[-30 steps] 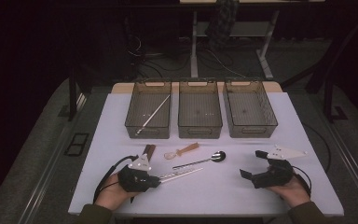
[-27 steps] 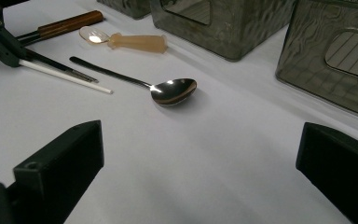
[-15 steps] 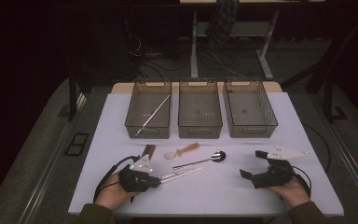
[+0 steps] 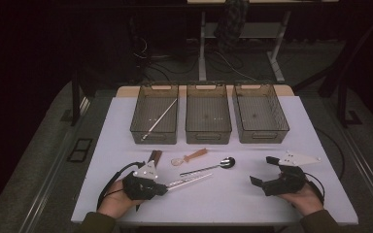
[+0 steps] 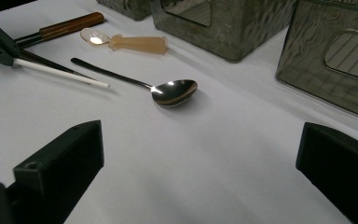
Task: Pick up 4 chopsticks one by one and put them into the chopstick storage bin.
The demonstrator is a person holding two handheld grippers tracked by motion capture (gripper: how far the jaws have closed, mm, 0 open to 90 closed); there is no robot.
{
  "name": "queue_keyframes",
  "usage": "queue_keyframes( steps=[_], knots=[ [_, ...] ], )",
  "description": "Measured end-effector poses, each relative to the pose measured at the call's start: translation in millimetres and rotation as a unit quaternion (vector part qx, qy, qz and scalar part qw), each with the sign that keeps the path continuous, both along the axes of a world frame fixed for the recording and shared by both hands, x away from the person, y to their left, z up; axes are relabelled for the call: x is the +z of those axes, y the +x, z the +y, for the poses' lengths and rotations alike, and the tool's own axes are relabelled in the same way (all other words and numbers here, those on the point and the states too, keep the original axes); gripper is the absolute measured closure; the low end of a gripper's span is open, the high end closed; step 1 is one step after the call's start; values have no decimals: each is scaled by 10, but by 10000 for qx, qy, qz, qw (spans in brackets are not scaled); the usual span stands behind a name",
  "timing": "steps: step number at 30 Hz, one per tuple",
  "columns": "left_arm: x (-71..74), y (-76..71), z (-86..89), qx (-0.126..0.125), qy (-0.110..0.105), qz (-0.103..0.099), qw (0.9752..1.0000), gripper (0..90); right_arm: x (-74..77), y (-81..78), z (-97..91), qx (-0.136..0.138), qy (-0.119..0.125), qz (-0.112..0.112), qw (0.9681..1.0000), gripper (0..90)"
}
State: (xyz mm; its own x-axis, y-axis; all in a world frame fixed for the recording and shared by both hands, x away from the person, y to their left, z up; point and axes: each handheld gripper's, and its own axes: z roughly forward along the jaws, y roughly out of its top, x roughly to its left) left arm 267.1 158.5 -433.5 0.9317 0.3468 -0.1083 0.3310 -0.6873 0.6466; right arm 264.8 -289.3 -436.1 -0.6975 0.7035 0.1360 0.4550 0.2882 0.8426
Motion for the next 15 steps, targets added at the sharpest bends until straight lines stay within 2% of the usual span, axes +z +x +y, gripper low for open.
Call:
queue_keyframes(
  steps=[15],
  knots=[
    [117, -20, 91, 162, -257, -74, 9995, 836, -2, -5, 8, 10, -16, 16, 10000, 4]
  ],
)
